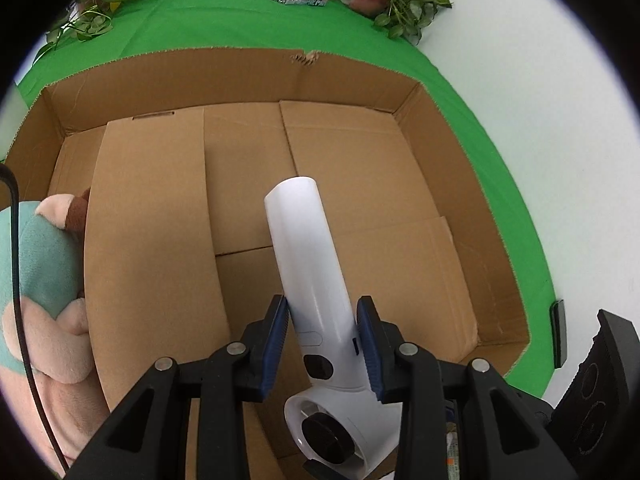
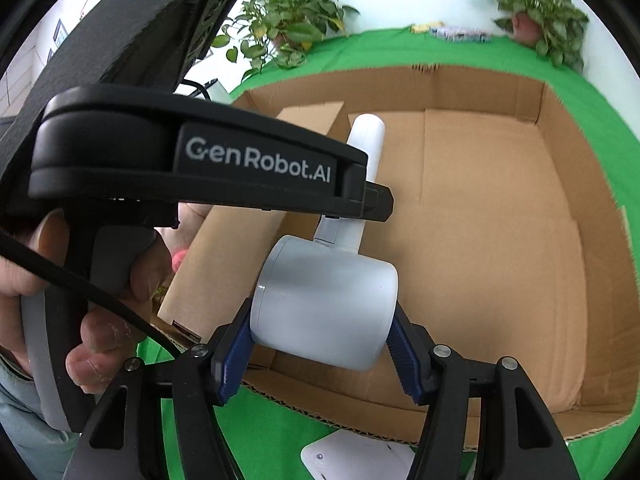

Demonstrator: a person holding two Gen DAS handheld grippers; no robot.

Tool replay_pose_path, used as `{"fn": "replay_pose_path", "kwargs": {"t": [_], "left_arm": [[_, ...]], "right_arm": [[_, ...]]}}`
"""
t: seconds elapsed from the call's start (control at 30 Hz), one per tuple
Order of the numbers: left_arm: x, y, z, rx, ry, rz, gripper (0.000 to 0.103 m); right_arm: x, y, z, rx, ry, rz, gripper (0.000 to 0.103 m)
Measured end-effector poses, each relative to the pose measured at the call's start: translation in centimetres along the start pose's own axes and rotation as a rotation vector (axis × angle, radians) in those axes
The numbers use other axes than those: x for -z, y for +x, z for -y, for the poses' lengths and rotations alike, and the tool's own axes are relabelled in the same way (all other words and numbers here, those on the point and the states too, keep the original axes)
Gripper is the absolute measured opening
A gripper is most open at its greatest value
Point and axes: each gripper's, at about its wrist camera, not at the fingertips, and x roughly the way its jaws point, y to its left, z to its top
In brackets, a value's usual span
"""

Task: Organize objects
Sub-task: 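Lower the hair dryer into the box beside the long brown box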

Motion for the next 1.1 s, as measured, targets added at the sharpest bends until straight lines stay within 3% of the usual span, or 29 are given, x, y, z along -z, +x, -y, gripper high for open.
{"fn": "replay_pose_path", "kwargs": {"t": [0.5, 0.7, 0.87, 1.1], "left_arm": [[0.2, 1.2, 1.0, -0.109, 0.009, -0.055, 0.034], [0.3, 0.3, 1.1, -0.111, 0.008, -0.03, 0.034], [0.7, -1.9, 0.2, -0.07, -0.02, 0.011, 0.034], [1.7, -5.1, -2.2, -0.048, -0.084, 0.091, 0.034]], "right_arm": [[0.6, 2.4, 1.7, -0.057, 0.061, -0.106, 0.062], [0.4, 1.8, 1.3, -0.106, 0.057, -0.09, 0.063], [0.2, 0.9, 1.5, -0.147, 0.077, -0.072, 0.062], [0.1, 0.7, 0.7, -0.109, 0.024, -0.096, 0.051]]}}
